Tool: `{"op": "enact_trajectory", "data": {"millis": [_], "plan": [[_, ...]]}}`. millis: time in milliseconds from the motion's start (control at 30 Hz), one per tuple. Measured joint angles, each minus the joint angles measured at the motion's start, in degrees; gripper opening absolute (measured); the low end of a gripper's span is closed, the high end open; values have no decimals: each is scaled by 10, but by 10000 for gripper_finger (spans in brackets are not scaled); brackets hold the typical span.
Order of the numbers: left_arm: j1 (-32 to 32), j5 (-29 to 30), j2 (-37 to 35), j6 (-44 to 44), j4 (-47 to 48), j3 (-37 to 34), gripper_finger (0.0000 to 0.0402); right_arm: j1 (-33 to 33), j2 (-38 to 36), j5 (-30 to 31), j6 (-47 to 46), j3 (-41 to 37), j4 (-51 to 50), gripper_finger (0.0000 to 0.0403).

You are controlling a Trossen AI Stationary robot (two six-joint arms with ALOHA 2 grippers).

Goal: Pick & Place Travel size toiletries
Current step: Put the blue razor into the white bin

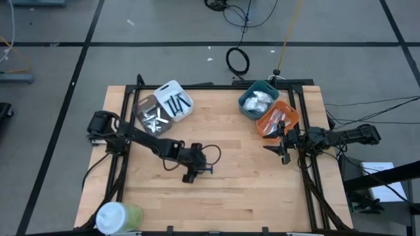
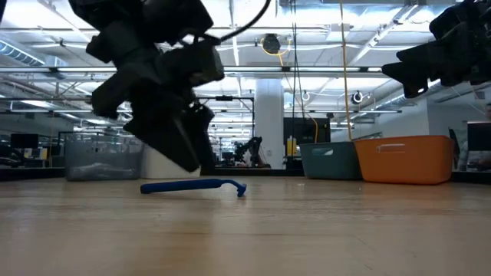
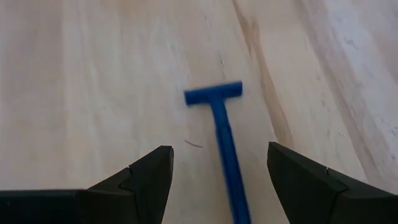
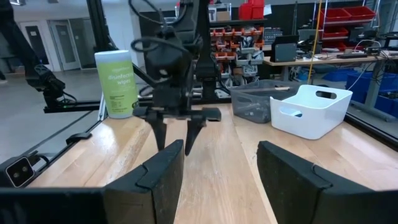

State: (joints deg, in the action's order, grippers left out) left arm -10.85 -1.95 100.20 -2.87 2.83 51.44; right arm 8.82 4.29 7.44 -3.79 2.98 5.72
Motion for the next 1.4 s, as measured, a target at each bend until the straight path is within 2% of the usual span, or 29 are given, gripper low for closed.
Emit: {"op": "enact_trajectory", "data": {"millis": [267,467,833,967,1233,1400], "plan": [[-16,47,47,73,-10,1,255,0,0,0,0,0,0,192],[-16,46,63,96,-12,3,244,0,0,0,0,0,0,192],[-5,25,63,90,-14,1,112,0,0,0,0,0,0,192],[-3,22,65,90,-26,0,76,0,0,0,0,0,0,192],[14,22,59,52,-11,26,25,0,0,0,0,0,0,192],[33,22,10,41,8,44,24,0,0,0,0,0,0,192]]}}
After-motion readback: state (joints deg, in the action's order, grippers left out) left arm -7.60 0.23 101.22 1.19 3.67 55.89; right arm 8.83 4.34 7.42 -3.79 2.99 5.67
